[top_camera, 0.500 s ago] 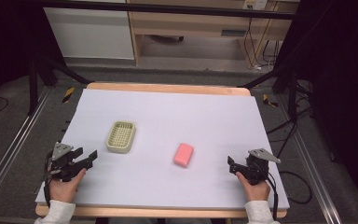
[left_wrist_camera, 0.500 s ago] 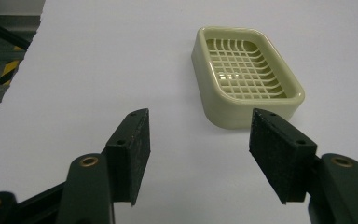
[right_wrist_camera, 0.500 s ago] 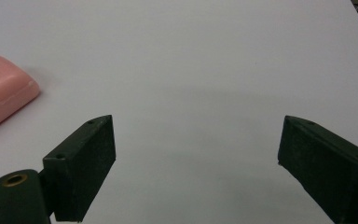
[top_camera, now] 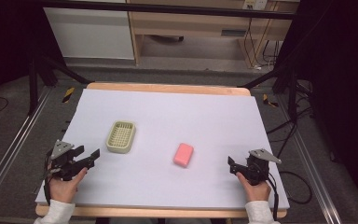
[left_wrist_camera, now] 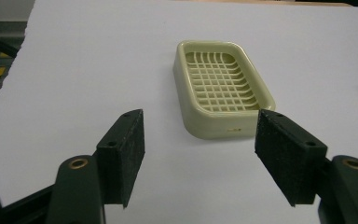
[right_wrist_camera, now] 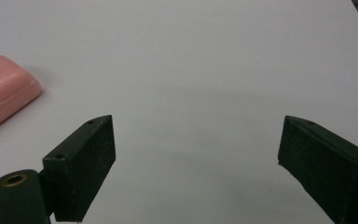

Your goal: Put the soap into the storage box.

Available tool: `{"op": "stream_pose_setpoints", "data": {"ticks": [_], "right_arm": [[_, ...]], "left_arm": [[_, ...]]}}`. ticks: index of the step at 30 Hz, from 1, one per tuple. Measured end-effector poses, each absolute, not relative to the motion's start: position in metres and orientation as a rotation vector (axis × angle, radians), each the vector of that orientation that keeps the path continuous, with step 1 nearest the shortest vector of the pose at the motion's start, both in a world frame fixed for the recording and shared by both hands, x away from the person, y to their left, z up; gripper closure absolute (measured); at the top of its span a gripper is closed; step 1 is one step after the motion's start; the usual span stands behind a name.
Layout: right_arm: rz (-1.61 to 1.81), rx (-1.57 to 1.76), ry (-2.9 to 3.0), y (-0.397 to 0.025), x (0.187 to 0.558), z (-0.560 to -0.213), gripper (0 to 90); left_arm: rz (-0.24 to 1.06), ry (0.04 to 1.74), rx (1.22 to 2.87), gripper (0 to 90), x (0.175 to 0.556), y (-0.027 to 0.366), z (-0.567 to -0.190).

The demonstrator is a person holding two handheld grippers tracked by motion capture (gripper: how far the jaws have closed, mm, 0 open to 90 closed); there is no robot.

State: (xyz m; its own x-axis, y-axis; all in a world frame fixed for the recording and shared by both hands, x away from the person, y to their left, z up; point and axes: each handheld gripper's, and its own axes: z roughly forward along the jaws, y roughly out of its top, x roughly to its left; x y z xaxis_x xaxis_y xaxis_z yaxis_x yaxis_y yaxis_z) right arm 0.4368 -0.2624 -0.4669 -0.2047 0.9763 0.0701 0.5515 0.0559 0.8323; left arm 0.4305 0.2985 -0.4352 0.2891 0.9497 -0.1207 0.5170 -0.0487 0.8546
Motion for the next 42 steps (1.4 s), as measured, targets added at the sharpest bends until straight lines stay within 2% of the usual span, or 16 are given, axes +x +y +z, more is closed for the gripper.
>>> {"op": "stream_pose_setpoints", "data": {"ticks": [19, 42], "right_arm": [[1.024, 1.52, 1.817, -0.261, 0.438, -0.467, 11.3], [1.028, 1.541, 1.811, -0.262, 0.44, -0.467, 11.0]], "left_arm": [[0.609, 1.28, 1.727, 26.6, 0.431, 0.272, -0.425], [0.582, 1.209, 1.762, 25.6, 0.442, 0.244, -0.412]]}}
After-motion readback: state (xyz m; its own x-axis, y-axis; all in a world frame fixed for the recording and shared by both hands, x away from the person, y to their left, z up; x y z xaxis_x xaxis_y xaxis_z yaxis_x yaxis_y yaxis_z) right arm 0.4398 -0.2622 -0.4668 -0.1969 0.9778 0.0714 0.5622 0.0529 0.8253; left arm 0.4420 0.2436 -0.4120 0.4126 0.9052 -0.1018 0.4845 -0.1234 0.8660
